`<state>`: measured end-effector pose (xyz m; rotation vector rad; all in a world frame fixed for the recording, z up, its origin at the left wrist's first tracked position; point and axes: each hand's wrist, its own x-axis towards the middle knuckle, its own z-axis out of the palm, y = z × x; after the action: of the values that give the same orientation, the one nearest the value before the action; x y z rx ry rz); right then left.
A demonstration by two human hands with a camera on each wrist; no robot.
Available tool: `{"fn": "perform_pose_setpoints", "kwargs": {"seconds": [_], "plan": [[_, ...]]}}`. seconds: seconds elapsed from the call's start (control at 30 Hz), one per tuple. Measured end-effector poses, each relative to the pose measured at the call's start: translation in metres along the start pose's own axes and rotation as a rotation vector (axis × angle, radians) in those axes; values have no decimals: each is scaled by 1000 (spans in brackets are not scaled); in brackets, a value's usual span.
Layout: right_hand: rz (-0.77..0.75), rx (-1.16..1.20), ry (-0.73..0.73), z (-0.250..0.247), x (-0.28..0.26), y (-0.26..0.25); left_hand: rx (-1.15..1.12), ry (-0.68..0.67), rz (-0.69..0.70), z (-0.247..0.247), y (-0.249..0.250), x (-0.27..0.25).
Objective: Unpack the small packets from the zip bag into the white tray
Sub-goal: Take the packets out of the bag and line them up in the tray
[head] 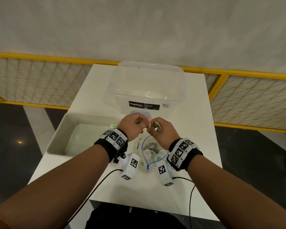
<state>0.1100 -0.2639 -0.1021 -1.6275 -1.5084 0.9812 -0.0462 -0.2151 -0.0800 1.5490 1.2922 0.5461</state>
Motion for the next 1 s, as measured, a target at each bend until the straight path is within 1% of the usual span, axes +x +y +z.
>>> {"fn": "perform_pose_setpoints", "kwargs": {"seconds": [0.07,0.17,0.23,0.3,0.37,0.47,0.53,0.6,0.67,0.73,0.8,0.83,0.9,0.93,1.0], "plan": [[-13,1,-13,8,3,-11,78,23,36,-13,-5,0],[2,29,-23,22,10,-24,150,46,49,-38,-11,3],[12,34,30,32,15,-29,211,23,64,-58,-13,5],[34,11,95,41,22,-36,336,8,108,-78,-15,7],[49,-7,85,50,28,-44,410,-25,157,-96,-16,7],[42,-36,49,67,34,-59,354,-65,223,-115,-18,3],[39,-32,56,80,39,-62,305,-62,226,-125,-21,4],[45,13,59,93,43,-65,314,-69,186,-134,-30,8],[74,48,60,104,46,-67,397,-64,151,-143,-43,14],[131,58,78,112,48,-67,478,-38,121,-151,-57,22],[218,118,69,118,50,-65,563,-39,29,-162,-77,31],[263,165,63,121,51,-64,615,-59,-36,-168,-87,37],[323,252,66,125,53,-62,763,-147,-149,-174,-108,45],[338,280,71,126,52,-63,838,-196,-176,-175,-116,49],[335,291,77,128,51,-63,907,-257,-195,-171,-127,57]]}}
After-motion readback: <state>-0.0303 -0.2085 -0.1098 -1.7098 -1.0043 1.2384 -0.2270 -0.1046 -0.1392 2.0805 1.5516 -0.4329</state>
